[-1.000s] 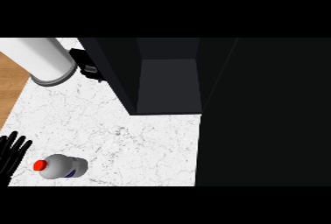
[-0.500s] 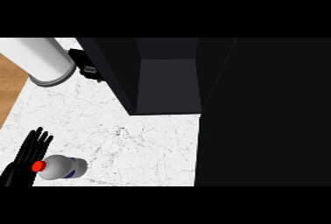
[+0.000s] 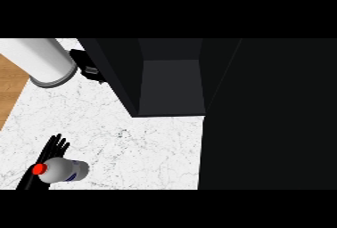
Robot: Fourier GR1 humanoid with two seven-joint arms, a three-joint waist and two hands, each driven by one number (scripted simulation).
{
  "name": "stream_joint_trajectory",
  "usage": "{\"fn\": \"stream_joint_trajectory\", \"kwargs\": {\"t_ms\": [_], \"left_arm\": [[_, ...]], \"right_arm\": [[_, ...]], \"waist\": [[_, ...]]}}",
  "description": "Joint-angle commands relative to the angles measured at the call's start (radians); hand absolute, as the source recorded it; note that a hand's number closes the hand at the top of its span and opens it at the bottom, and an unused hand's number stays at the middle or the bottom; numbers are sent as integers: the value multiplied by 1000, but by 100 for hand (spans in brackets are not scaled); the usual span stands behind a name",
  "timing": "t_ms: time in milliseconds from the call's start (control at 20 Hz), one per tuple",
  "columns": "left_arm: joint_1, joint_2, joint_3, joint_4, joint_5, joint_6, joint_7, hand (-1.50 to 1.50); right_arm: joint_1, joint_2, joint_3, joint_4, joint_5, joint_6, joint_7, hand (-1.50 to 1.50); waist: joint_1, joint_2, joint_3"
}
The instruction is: Pick up the bottled water, place it into the cabinet and close the cabinet
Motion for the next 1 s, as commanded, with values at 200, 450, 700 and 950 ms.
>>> {"fn": "stream_joint_trajectory", "kwargs": {"t_ms": [200, 450, 700, 950], "left_arm": [[-119, -8, -44, 215, 1, -70, -157, -150], [-122, -17, -41, 295, 34, -81, -226, 150], [-172, -3, -39, 354, 72, -120, -223, 150], [-142, 10, -67, 364, 76, -156, -270, 150]], "right_arm": [[40, -30, -5, -131, -43, -6, 66, -150], [45, -6, 67, -74, 32, -25, 17, -150], [48, -38, -16, -84, -42, -5, 2, -150], [111, -44, 9, -67, -33, 9, -56, -150]], "waist": [[-1, 3, -1], [2, 1, -1], [2, 2, 0], [-2, -1, 0]]}}
